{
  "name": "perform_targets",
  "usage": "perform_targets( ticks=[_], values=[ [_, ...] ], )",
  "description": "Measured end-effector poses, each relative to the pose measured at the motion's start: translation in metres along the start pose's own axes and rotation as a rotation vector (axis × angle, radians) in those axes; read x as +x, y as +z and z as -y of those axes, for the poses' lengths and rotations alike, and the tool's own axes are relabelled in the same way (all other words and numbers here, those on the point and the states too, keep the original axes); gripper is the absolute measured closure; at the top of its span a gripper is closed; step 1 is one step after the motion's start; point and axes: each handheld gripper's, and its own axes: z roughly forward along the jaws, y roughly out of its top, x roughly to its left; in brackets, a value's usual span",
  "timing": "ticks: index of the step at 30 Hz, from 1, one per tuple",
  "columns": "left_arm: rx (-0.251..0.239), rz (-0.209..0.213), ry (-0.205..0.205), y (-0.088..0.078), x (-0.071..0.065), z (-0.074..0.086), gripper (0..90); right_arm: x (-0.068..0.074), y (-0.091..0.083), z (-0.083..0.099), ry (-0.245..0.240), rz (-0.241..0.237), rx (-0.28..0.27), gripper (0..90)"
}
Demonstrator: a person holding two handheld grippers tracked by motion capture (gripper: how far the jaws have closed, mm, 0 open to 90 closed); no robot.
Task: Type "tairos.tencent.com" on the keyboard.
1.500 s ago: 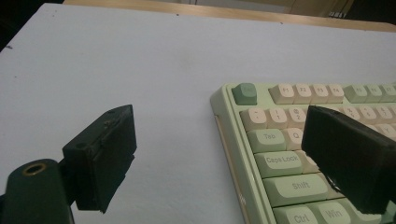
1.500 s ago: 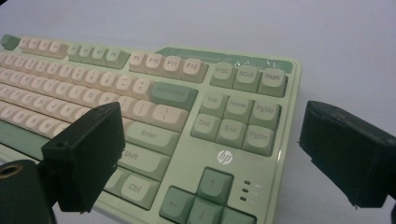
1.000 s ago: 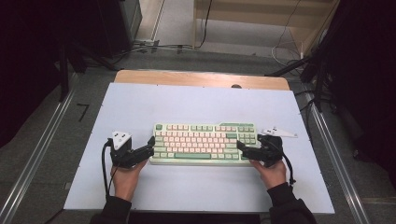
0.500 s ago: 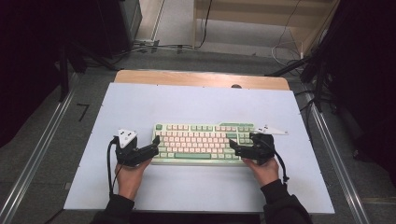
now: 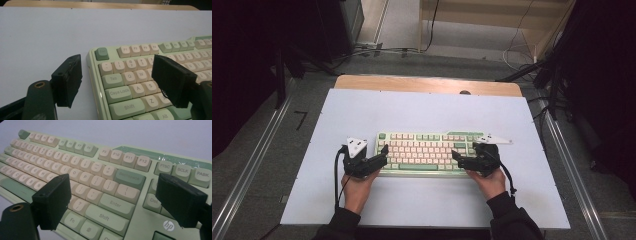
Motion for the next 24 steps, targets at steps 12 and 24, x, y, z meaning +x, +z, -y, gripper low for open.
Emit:
perform_targets(
  ticks=[12,24],
  values=[
    [0.004,0.069,0.017,0.006,-0.009,-0.007,44.8,0.012,0.008,-0.002,-0.022,-0.035,-0.008,32.3],
    [0.034,0.089,0.039,0.012,-0.015,-0.007,70.6,0.021,0.017,-0.003,-0.031,-0.069,-0.004,56.2]
  ],
)
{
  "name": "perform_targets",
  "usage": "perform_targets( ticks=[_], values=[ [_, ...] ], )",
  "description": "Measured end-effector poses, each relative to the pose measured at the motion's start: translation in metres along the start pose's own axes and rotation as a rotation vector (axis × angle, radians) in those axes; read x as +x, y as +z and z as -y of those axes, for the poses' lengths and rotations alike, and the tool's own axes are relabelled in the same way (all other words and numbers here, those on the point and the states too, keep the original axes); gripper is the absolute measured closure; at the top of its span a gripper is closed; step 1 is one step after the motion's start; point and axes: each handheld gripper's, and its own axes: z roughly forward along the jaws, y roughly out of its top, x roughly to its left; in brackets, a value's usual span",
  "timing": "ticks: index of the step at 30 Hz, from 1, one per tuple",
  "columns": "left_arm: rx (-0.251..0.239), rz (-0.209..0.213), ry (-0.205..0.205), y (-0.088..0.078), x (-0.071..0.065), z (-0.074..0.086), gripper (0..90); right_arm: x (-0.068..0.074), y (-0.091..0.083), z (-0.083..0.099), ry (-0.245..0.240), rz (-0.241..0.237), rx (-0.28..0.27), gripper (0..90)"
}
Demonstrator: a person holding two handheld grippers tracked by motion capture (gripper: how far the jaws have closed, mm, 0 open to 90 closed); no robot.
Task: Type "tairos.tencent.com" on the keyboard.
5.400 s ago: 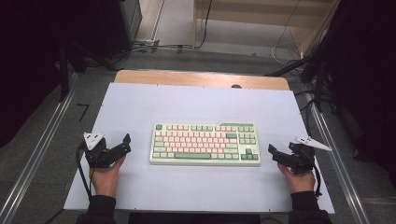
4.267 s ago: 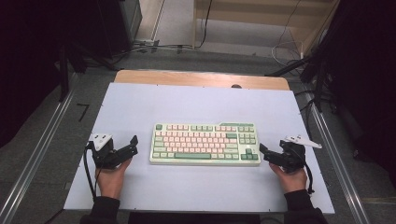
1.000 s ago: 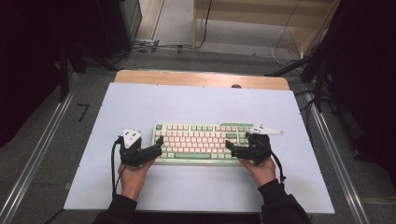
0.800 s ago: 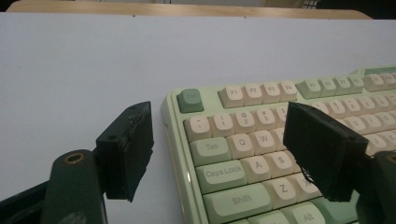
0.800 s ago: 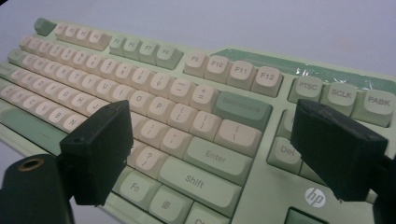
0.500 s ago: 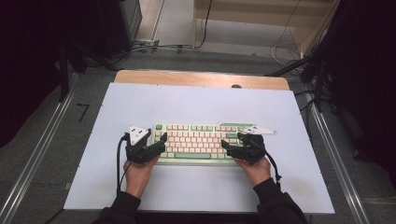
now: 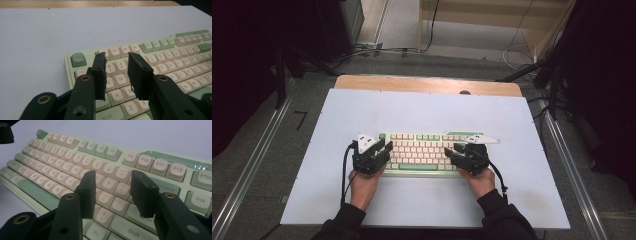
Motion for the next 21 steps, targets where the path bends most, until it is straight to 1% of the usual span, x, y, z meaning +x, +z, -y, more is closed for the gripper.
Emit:
perform_targets(
  ticks=[1,4,5,6,7,8,10,15,18,21],
  values=[
    [0.002,0.002,0.002,0.0009,-0.0004,0.0,72.4,0.0008,0.0006,0.0,0.0,0.006,-0.001,59.6],
    [0.027,-0.012,0.019,0.005,-0.0026,0.0014,80.9,0.0023,0.0007,-0.0005,-0.003,0.018,-0.006,70.1],
    [0.027,-0.012,0.019,0.005,-0.0026,0.0014,83.6,0.0023,0.0007,-0.0005,-0.003,0.018,-0.006,70.1],
    [0.033,-0.014,0.026,0.0071,-0.0032,0.002,86.4,0.0032,0.0006,-0.0009,0.0,0.026,-0.008,76.5],
    [0.033,-0.014,0.026,0.0071,-0.0032,0.002,88.6,0.0033,0.0005,-0.0011,-0.003,0.034,-0.007,79.6],
    [0.033,-0.016,0.027,0.0078,-0.0034,0.0018,90.0,0.0033,0.0002,-0.0012,-0.001,0.039,-0.009,82.5],
    [0.033,-0.019,0.028,0.0084,-0.0027,0.0013,90.0,0.0024,-0.0001,-0.0013,0.003,0.046,-0.006,86.5],
    [0.03,-0.034,0.025,0.0092,-0.0037,0.0004,90.0,0.0019,-0.0004,-0.0011,0.004,0.052,0.006,87.7],
    [0.03,-0.031,0.028,0.0093,-0.0055,0.0005,90.0,0.002,-0.0007,-0.0011,0.011,0.049,0.007,87.7],
    [0.029,-0.024,0.032,0.0089,-0.0071,0.0012,90.0,0.0029,-0.0016,-0.0011,0.007,0.046,0.003,87.8]
  ],
)
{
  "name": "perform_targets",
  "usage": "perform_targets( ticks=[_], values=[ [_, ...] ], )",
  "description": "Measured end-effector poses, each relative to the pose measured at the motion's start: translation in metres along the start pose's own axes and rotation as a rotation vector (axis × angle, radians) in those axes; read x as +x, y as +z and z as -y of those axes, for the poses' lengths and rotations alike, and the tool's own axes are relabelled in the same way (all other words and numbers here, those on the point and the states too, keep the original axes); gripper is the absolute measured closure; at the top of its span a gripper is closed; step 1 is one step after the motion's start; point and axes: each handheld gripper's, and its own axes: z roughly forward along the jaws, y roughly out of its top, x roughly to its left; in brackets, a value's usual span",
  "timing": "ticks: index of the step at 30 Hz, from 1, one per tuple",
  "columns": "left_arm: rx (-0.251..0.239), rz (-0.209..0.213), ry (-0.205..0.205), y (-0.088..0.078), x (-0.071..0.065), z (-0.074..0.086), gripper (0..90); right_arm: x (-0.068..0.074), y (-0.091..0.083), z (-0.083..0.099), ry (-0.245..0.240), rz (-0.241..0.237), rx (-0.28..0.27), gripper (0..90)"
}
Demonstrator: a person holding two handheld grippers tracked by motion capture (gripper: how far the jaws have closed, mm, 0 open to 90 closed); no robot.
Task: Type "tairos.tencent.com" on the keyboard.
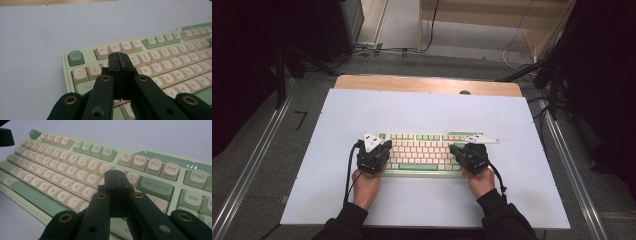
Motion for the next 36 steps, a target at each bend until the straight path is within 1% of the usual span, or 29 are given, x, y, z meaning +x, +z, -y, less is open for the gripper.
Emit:
perform_targets(
  ticks=[2,3,6,7,8,11,12,13,15,18,20,22,30,33,35,36],
  values=[
    [-0.007,0.003,-0.005,-0.001,0.0,0.0,90.0,0.001,0.0,0.0,-0.007,-0.004,-0.003,87.8],
    [-0.008,0.026,-0.02,-0.001,0.003,0.0,90.0,0.001,-0.001,0.0,-0.008,-0.006,-0.005,87.8],
    [-0.012,0.025,-0.032,-0.001,0.005,0.0,90.0,0.0,-0.001,0.0,-0.008,-0.006,-0.009,87.8],
    [-0.004,0.026,-0.034,-0.001,0.006,0.0,90.0,-0.001,-0.001,0.0,-0.006,-0.004,-0.007,87.9],
    [0.003,0.021,-0.034,0.0,0.006,0.0,90.0,-0.001,-0.001,0.0,-0.006,-0.004,-0.007,87.9],
    [-0.001,0.016,-0.034,-0.001,0.008,0.0,90.0,-0.002,-0.002,0.0,-0.001,0.001,-0.01,87.8],
    [0.001,0.016,-0.041,-0.001,0.008,0.0,90.0,-0.002,-0.002,0.0,-0.001,0.001,-0.011,87.8],
    [0.004,0.026,-0.044,-0.001,0.009,0.0,90.0,-0.002,-0.003,0.0,-0.002,0.002,-0.011,87.8],
    [0.009,0.024,-0.035,-0.001,0.007,0.0,90.0,-0.002,-0.003,0.0,-0.002,0.003,-0.013,87.8],
    [0.012,0.035,-0.032,0.0,0.006,0.0,90.0,-0.002,-0.003,-0.001,-0.001,0.002,-0.017,87.8],
    [0.018,0.039,-0.023,0.001,0.004,0.0,90.0,-0.002,-0.003,0.0,-0.002,0.0,-0.014,87.8],
    [0.027,0.048,-0.023,0.001,0.003,-0.001,90.0,-0.002,-0.003,0.0,-0.003,0.001,-0.013,87.8],
    [0.023,0.064,-0.033,0.004,0.001,-0.003,90.0,-0.001,-0.003,0.0,-0.01,0.004,-0.015,87.8],
    [0.022,0.069,-0.021,0.005,-0.001,-0.004,90.0,-0.001,-0.003,0.0,-0.009,0.004,-0.015,87.8],
    [0.029,0.069,-0.015,0.007,-0.002,-0.004,90.0,-0.001,-0.002,0.0,-0.005,0.004,-0.011,87.8],
    [0.033,0.075,-0.013,0.008,-0.002,-0.005,90.0,-0.001,-0.002,0.0,-0.005,0.004,-0.011,87.9]
  ],
)
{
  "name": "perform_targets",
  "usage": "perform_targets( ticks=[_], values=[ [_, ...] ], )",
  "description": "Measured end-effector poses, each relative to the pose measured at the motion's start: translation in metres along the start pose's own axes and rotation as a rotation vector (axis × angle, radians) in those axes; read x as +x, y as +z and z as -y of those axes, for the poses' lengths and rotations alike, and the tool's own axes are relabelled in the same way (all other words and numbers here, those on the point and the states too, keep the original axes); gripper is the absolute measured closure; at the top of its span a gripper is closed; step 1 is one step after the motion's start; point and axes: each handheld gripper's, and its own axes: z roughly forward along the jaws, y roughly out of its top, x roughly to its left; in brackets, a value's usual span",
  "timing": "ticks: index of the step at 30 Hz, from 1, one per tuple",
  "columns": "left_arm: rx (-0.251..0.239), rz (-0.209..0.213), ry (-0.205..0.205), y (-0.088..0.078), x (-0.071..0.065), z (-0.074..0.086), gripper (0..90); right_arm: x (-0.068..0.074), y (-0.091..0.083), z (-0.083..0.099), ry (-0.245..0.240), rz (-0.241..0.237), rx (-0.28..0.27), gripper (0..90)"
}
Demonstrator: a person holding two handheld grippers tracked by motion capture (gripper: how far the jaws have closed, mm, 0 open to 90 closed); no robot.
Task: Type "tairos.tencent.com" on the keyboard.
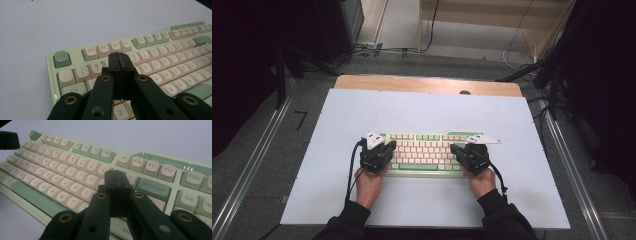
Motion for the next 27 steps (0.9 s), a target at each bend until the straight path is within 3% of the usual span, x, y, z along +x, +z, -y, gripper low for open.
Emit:
perform_targets(
  ticks=[9,11,19,27],
  values=[
    [0.02,0.058,0.027,0.01,-0.011,-0.004,90.0,0.001,0.0,0.0,-0.001,0.001,-0.002,87.8],
    [0.048,0.079,0.025,0.015,-0.014,-0.006,90.0,0.001,0.0,0.0,0.0,0.002,-0.002,87.8],
    [0.071,0.113,0.025,0.025,-0.022,-0.007,90.0,0.001,0.0,0.0,-0.002,0.002,-0.004,87.8],
    [0.083,0.12,0.063,0.032,-0.032,-0.011,90.0,0.002,0.001,0.001,-0.008,0.0,-0.002,87.8]
  ],
)
